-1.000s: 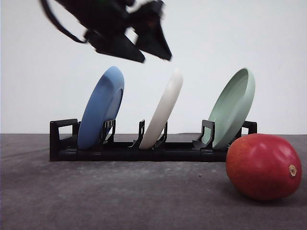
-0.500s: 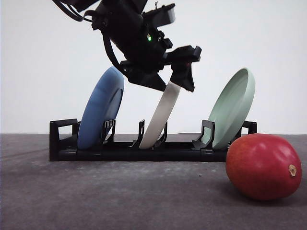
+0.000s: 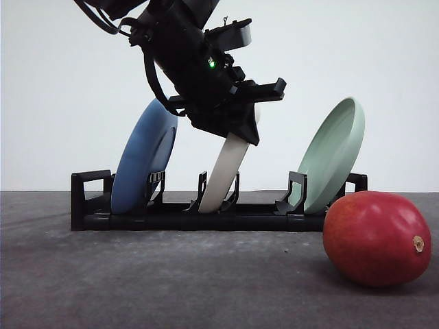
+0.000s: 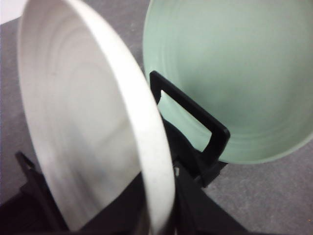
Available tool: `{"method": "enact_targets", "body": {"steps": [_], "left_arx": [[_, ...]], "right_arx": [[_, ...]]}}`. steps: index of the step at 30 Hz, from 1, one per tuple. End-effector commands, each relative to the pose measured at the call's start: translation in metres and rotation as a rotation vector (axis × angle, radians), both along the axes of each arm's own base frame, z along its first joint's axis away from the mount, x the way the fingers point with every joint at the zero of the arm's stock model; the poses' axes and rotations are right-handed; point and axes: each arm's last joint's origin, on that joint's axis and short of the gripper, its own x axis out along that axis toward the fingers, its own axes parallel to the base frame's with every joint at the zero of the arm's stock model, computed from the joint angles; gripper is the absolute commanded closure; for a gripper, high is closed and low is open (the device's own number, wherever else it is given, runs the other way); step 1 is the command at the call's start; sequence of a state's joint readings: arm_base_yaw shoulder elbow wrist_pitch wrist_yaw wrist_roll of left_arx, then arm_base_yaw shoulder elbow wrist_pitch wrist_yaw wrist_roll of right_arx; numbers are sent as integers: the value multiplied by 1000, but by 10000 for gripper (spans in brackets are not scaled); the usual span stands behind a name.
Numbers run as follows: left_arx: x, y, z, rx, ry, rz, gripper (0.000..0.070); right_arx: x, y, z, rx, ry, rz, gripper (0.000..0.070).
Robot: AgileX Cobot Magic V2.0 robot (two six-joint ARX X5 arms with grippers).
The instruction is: Place pomegranate in white plate
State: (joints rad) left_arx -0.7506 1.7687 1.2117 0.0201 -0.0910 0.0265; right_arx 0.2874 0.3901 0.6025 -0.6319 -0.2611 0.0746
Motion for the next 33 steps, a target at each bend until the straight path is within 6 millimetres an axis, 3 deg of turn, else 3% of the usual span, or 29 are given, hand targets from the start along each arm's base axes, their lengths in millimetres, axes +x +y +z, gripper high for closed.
{"method": "enact_targets", "body": {"steps": [1, 12, 22, 27, 33], "left_arx": [[2, -8, 3, -15, 10, -8, 690], [5, -11, 38, 0, 87, 19, 690], [-1, -5, 84, -58, 80, 40, 690], [-15, 6, 108, -117, 74, 54, 690], [-51, 20, 138, -128, 89, 16, 690]], "right_arx": [[-1, 0, 6, 3, -30, 8, 361], [-1, 0, 6, 3, -30, 8, 361], [-1, 0, 6, 3, -30, 8, 361], [-1, 0, 6, 3, -30, 8, 361], [-1, 0, 6, 3, -30, 8, 361]]}}
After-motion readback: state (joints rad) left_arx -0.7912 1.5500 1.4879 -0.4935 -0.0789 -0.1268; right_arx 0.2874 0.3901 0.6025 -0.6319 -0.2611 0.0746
